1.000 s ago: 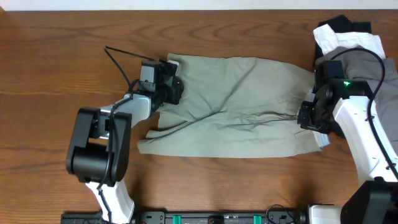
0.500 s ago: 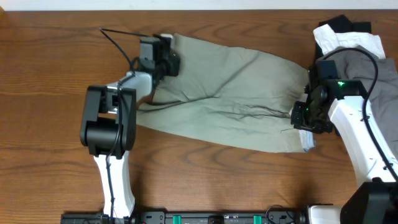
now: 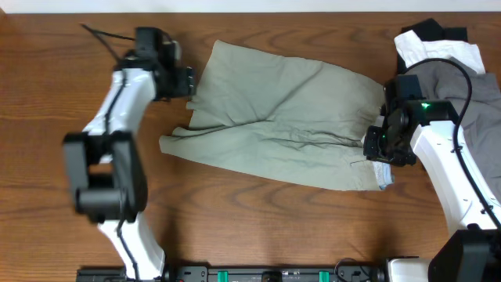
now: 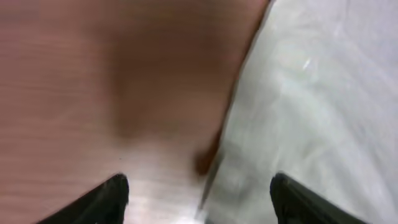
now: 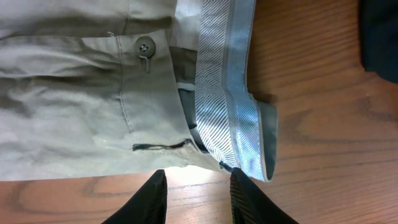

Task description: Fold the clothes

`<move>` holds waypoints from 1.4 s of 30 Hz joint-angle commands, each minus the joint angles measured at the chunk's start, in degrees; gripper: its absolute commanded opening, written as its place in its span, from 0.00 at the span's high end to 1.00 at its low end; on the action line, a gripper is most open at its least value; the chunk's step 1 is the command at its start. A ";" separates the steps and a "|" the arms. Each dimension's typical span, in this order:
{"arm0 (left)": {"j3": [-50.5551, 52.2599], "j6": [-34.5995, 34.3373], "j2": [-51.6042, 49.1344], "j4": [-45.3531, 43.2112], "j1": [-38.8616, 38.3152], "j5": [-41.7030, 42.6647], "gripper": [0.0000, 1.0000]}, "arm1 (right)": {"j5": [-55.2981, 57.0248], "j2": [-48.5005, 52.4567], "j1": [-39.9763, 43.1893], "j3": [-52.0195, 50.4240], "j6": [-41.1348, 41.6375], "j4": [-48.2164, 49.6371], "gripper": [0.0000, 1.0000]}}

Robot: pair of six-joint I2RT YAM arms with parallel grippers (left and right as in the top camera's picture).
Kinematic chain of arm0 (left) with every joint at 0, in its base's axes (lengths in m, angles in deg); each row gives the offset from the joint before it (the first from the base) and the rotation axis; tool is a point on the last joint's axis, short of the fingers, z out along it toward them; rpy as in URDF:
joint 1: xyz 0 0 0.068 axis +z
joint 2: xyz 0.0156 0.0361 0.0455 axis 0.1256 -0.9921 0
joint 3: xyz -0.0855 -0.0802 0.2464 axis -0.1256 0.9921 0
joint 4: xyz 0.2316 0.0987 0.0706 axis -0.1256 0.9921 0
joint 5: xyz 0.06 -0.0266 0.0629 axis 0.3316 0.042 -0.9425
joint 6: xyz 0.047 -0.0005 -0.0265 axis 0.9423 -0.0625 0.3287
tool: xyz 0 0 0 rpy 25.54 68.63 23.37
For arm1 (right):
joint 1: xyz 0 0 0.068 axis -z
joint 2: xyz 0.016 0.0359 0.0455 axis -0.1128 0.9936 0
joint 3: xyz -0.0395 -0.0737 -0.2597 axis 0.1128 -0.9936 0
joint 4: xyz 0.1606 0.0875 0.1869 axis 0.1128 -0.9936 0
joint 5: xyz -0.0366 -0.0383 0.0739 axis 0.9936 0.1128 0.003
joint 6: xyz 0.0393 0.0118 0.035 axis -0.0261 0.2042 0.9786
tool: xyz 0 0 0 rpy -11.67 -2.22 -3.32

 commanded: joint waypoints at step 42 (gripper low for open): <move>14.64 -0.70 12.98 25.68 4.11 38.80 0.94 | 0.90 -0.09 -0.26 0.15 -1.57 1.03 0.67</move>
